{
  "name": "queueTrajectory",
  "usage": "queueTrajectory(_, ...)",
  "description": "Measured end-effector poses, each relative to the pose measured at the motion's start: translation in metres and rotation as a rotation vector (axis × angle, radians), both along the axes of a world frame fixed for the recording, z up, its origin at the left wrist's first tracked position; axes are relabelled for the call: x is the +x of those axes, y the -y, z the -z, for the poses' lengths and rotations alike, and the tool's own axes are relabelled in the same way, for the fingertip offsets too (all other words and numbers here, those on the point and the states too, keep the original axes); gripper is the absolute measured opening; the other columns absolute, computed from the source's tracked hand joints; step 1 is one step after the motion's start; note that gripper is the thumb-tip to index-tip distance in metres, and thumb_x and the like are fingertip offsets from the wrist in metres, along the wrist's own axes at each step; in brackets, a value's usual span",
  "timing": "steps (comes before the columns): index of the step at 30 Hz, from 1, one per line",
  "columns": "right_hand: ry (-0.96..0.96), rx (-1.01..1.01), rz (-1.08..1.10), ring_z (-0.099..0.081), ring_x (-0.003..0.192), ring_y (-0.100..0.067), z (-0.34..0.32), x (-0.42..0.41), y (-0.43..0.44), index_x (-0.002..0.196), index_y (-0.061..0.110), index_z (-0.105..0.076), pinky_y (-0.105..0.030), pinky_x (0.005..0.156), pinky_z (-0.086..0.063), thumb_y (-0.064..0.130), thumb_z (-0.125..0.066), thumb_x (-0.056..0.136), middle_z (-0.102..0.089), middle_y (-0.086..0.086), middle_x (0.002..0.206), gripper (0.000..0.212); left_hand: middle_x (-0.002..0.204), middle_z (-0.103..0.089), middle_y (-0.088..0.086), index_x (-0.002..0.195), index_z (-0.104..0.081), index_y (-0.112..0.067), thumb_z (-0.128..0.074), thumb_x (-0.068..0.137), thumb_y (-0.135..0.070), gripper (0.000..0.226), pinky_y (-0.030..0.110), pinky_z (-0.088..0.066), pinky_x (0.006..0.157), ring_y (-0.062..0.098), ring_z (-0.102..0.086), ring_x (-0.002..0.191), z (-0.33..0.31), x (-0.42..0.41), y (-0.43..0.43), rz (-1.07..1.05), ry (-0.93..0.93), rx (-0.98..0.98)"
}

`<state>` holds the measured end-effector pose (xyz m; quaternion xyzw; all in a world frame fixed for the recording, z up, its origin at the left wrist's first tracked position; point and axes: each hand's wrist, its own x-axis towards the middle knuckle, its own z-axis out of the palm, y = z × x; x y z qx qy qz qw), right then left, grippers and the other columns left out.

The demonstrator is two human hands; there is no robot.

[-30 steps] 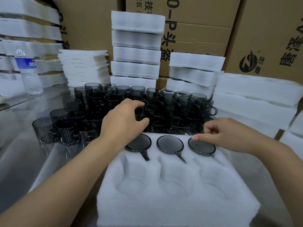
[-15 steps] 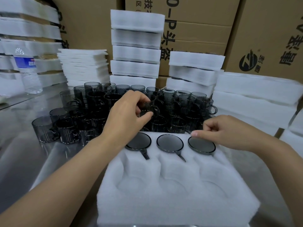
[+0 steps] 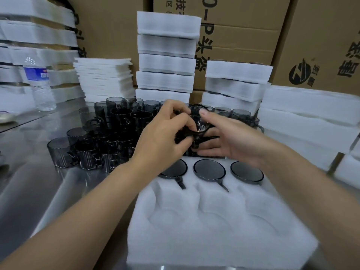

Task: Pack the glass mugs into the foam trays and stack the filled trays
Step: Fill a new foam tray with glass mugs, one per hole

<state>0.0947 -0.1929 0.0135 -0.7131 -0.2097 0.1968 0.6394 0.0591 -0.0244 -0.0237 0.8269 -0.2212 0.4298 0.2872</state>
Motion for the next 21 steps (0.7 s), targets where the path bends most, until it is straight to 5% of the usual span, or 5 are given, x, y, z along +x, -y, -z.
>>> queueTrajectory(3, 0.008, 0.188, 0.047, -0.071, 0.079, -0.023, 0.016, 0.001, -0.001, 0.113, 0.015, -0.057, -0.03, 0.069, -0.057, 0.031, -0.068, 0.082, -0.069, -0.009, 0.106, 0.036, 0.125, -0.038, -0.011, 0.083, -0.065, -0.019, -0.075, 0.07, -0.005, 0.021, 0.034, -0.051, 0.065, 0.004, -0.046, 0.085, 0.001, 0.002, -0.001, -0.001, -0.006, 0.038)
queueTrajectory(7, 0.103, 0.236, 0.055, -0.072, 0.08, -0.022, 0.021, 0.001, 0.006, 0.118, 0.018, -0.056, -0.026, 0.068, -0.056, 0.04, -0.076, 0.058, -0.074, -0.003, 0.095, 0.066, 0.127, -0.033, -0.018, 0.088, -0.059, -0.024, -0.074, 0.073, -0.011, 0.025, 0.028, -0.048, 0.064, -0.002, -0.048, 0.085, 0.003, 0.004, -0.002, 0.049, -0.074, -0.02)
queueTrajectory(12, 0.098, 0.25, 0.049, -0.069, 0.067, -0.016, 0.022, 0.002, 0.004, 0.112, 0.02, -0.061, -0.025, 0.063, -0.055, 0.051, -0.069, 0.061, -0.072, -0.001, 0.093, 0.059, 0.121, -0.035, -0.02, 0.102, -0.05, -0.032, -0.07, 0.071, -0.023, 0.038, 0.033, -0.051, 0.064, 0.003, -0.051, 0.079, 0.004, 0.004, -0.002, 0.093, -0.139, -0.067)
queueTrajectory(15, 0.11, 0.224, 0.031, -0.068, 0.069, -0.015, 0.022, 0.002, 0.006, 0.12, 0.02, -0.059, -0.024, 0.062, -0.055, 0.051, -0.065, 0.064, -0.072, 0.0, 0.097, 0.064, 0.121, -0.042, -0.017, 0.123, -0.037, -0.041, -0.072, 0.069, -0.023, 0.066, 0.03, -0.052, 0.065, 0.006, -0.054, 0.073, 0.003, 0.003, -0.002, 0.126, -0.164, -0.1)
queueTrajectory(21, 0.08, 0.236, -0.002, -0.067, 0.07, -0.017, 0.02, 0.002, 0.008, 0.123, 0.017, -0.058, -0.026, 0.063, -0.055, 0.045, -0.062, 0.071, -0.069, -0.005, 0.102, 0.059, 0.118, -0.044, -0.027, 0.138, -0.024, -0.046, -0.074, 0.07, -0.016, 0.089, 0.014, -0.047, 0.064, 0.004, -0.055, 0.06, 0.006, 0.009, -0.004, 0.206, -0.271, -0.195)
